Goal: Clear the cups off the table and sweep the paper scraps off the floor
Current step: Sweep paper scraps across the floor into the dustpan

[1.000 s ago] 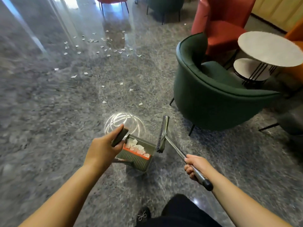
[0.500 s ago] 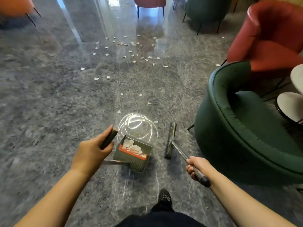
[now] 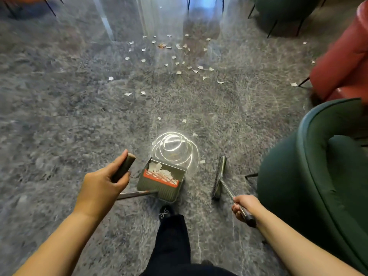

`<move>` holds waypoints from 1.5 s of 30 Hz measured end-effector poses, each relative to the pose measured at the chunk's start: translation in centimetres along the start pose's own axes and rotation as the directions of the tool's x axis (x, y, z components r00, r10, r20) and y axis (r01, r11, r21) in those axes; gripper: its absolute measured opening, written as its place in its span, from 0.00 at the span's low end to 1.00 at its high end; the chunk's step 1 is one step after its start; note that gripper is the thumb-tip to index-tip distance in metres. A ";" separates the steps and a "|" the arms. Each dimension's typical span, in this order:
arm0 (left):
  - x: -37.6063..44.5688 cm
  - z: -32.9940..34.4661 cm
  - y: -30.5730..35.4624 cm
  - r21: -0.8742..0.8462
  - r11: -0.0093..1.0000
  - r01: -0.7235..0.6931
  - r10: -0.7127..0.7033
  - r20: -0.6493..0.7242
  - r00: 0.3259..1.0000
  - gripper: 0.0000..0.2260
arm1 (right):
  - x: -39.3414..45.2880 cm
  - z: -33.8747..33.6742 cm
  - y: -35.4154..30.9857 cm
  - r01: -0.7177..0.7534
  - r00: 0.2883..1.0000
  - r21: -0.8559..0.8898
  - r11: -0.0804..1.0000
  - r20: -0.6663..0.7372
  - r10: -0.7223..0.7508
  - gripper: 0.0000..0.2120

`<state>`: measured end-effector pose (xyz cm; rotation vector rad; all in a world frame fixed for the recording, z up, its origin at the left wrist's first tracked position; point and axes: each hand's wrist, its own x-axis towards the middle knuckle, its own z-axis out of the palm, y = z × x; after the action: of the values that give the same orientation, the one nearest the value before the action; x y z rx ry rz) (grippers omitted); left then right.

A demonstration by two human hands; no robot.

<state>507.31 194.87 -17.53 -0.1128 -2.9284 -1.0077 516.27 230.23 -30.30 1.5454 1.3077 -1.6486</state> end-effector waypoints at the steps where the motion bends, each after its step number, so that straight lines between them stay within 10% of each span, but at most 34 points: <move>1: 1.4 0.1 -0.6 0.001 1.000 0.005 -0.005 0.001 1.000 0.35 | 0.7 1.0 -1.0 -0.007 1.000 0.006 1.000 -0.018 0.007 0.09; 33: 35.2 2.2 -5.3 0.040 0.973 0.227 -0.222 -0.111 0.969 0.30 | 14.7 24.4 -39.5 -0.009 0.984 0.025 1.000 0.175 0.004 0.09; 40: 37.8 1.8 -4.2 0.024 0.962 0.271 -0.265 -0.153 0.952 0.41 | 13.7 25.2 -43.7 -0.008 0.961 -0.079 0.997 0.276 0.029 0.05; 45: 37.1 1.2 -3.9 0.082 0.964 0.252 -0.233 -0.193 0.953 0.31 | 12.3 25.7 -43.4 0.041 0.946 -0.178 0.983 0.324 0.019 0.07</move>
<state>469.99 194.61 -18.48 0.3343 -2.8652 -0.8335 464.45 227.44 -32.49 1.1058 1.2488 -1.6540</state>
